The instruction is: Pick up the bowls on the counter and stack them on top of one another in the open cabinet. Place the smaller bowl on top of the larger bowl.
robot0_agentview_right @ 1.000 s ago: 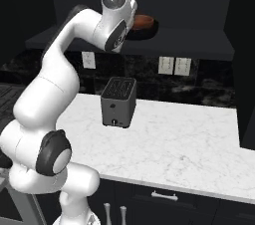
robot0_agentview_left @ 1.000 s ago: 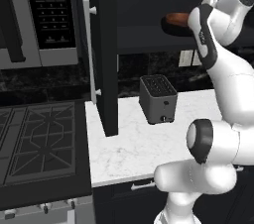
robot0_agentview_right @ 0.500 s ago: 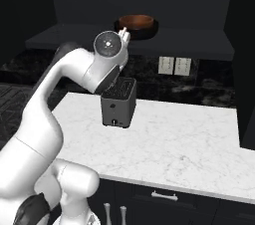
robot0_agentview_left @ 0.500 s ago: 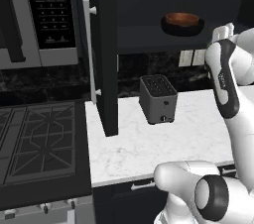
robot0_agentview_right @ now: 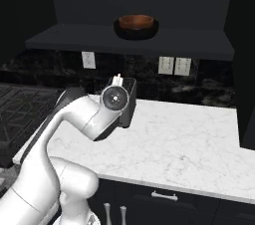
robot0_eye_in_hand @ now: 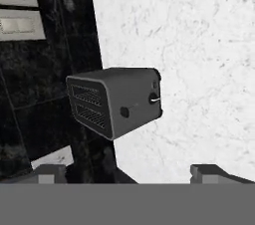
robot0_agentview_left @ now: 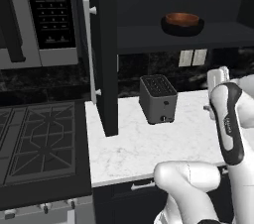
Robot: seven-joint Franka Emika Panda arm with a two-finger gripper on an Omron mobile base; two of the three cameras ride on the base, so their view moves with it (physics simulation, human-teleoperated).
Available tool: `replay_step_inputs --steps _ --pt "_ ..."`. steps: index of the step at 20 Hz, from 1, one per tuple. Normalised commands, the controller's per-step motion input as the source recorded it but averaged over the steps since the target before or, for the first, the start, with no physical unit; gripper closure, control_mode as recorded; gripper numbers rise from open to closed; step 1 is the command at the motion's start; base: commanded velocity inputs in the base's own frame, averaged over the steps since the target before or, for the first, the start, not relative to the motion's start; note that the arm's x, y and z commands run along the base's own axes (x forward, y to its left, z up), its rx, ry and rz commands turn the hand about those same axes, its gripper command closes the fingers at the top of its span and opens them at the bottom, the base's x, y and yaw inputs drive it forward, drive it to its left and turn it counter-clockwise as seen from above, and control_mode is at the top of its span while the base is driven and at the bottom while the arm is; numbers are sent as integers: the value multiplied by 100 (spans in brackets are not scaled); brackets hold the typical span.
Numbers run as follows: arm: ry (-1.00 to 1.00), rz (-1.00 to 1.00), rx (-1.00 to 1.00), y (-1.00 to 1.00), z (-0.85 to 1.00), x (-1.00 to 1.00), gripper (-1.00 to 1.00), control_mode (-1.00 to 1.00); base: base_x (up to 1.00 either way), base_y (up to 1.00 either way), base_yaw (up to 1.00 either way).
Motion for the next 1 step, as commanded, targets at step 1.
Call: replay_step_inputs --steps 1 --pt "9 13 4 0 -67 6 -100 -100 0 0 0"
